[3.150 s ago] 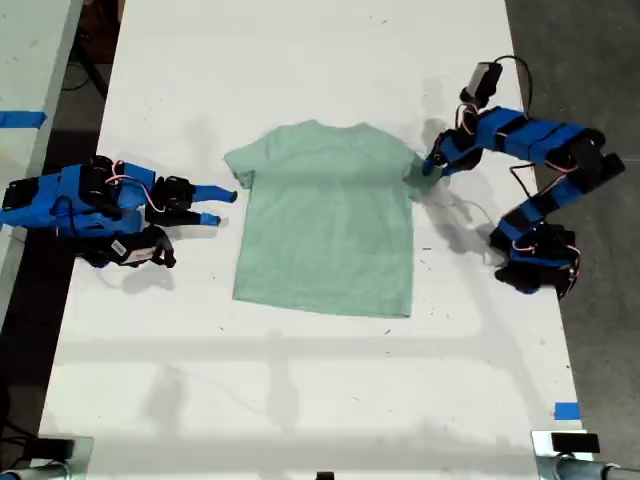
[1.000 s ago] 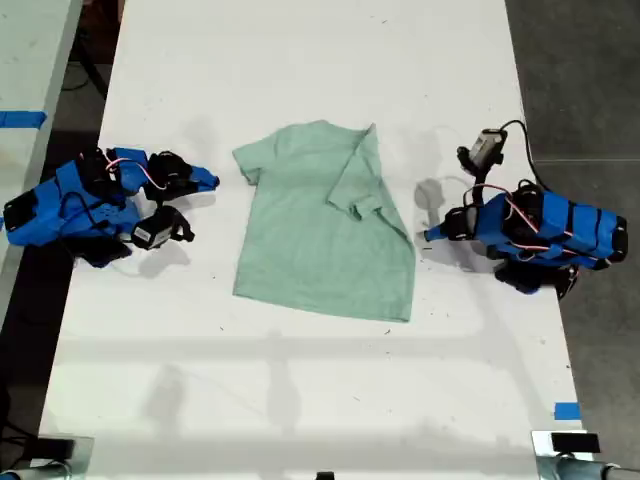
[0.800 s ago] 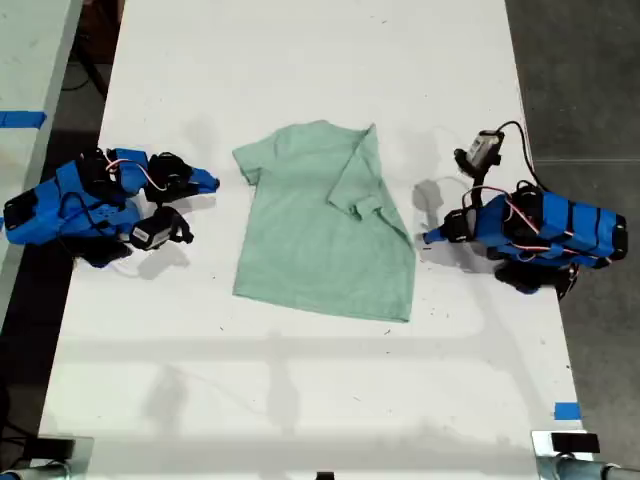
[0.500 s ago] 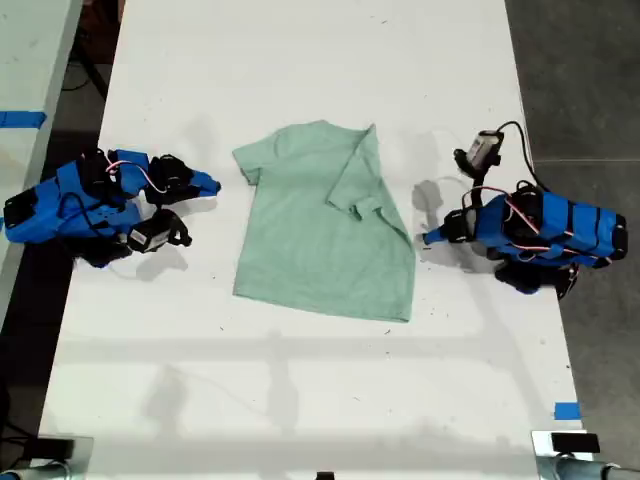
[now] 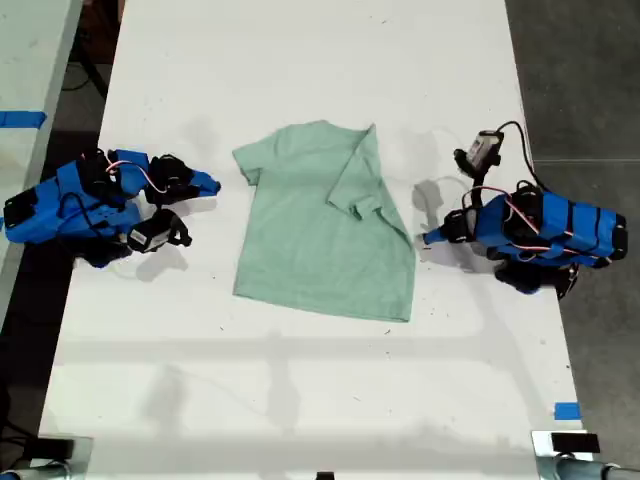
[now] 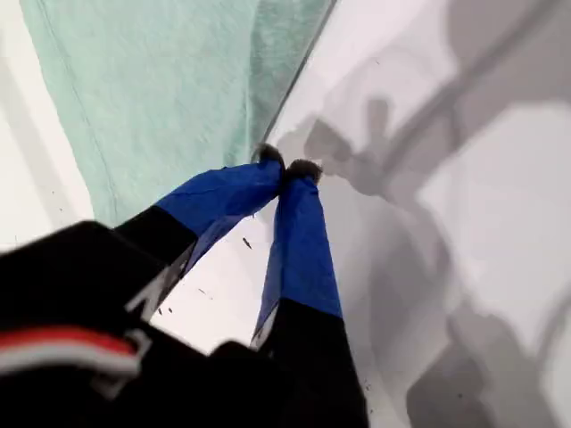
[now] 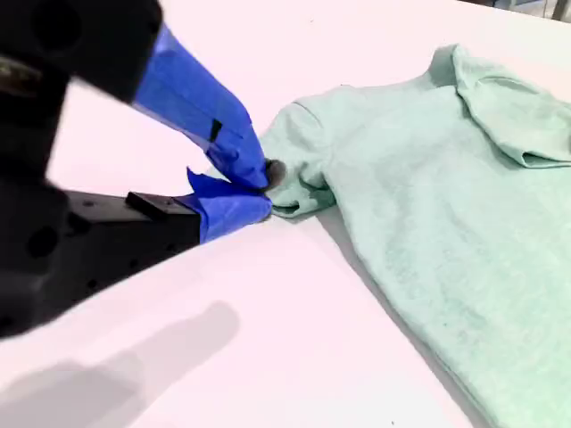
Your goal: Fold t shirt
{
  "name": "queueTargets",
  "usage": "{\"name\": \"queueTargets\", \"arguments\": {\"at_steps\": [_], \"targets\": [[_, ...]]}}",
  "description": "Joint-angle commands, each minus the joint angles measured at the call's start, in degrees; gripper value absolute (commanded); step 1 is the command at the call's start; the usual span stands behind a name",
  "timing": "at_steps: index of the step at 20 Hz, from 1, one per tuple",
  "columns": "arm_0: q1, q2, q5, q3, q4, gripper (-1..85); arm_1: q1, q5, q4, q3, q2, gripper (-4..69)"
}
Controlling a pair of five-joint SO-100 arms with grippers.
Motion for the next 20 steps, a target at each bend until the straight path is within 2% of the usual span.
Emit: {"name": "queueTargets", "arguments": {"at_steps": [1, 11, 15, 17, 20], "targets": [[0.0, 0.44, 0.18, 2.55, -0.53, -0.2, -0.35, 0.09, -1.14, 2.72, 0.44, 1.9], [0.0, 0.44, 0.35, 2.55, -0.53, -0.2, -0.62, 0.7, -1.14, 2.72, 0.44, 1.9], [-0.18, 0.44, 0.44, 2.55, -0.53, -0.2, -1.32, 4.04, 0.09, 1.76, 0.44, 1.7], [-0.18, 0.44, 0.44, 2.55, -0.53, -0.2, -0.62, 1.49, 0.7, 1.14, 0.44, 2.9], [-0.7, 0.44, 0.44, 2.55, -0.53, -0.2, -0.97, 5.01, 0.7, 1.14, 0.53, 5.3]]}}
